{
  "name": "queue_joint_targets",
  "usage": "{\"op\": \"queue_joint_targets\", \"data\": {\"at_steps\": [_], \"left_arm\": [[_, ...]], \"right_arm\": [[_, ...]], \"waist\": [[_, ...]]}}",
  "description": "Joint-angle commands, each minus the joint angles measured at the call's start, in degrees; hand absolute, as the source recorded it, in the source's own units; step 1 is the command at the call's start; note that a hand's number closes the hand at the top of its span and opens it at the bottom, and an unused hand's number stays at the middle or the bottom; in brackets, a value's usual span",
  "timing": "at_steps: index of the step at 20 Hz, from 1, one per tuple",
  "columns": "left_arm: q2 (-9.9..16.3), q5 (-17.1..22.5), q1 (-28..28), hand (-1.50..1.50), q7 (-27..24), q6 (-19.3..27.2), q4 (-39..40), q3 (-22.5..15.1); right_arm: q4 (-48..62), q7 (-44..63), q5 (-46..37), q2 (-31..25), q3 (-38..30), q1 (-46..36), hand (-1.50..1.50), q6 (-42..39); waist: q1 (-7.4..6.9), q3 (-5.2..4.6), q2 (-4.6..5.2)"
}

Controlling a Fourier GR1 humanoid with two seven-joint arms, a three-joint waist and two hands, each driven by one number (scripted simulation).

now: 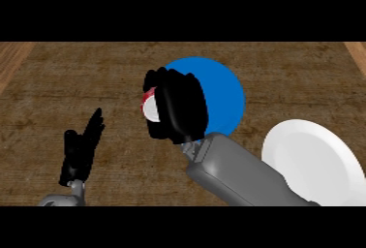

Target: Pick the can from the plate and place it in the plate

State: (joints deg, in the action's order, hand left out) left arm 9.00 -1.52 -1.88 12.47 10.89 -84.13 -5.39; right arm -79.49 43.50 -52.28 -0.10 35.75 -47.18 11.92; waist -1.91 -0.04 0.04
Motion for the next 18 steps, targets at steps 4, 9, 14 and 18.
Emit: {"op": "queue_joint_targets", "data": {"at_steps": [4,9,14,18], "left_arm": [[0.89,0.06,-0.43,0.00,0.15,-0.97,-1.14,1.64],[-0.42,-1.19,-0.08,0.00,1.90,0.06,-1.78,0.92],[-0.69,-0.04,0.66,0.00,-0.19,-1.07,-0.28,1.84],[-1.13,-1.66,-0.82,0.00,3.91,-0.23,-3.18,0.32]], "right_arm": [[15.22,-4.17,4.50,0.10,-6.12,-6.71,1.50,4.67],[25.68,-10.21,5.94,0.10,-8.61,-9.39,1.50,5.34],[35.65,-18.76,8.23,-1.20,-13.82,-9.34,1.50,3.27],[41.01,-23.48,12.30,-1.27,-16.64,-10.83,1.50,-1.87]], "waist": [[0.94,0.03,0.10],[0.83,0.04,0.15],[0.75,0.03,0.35],[0.69,0.07,0.29]]}}
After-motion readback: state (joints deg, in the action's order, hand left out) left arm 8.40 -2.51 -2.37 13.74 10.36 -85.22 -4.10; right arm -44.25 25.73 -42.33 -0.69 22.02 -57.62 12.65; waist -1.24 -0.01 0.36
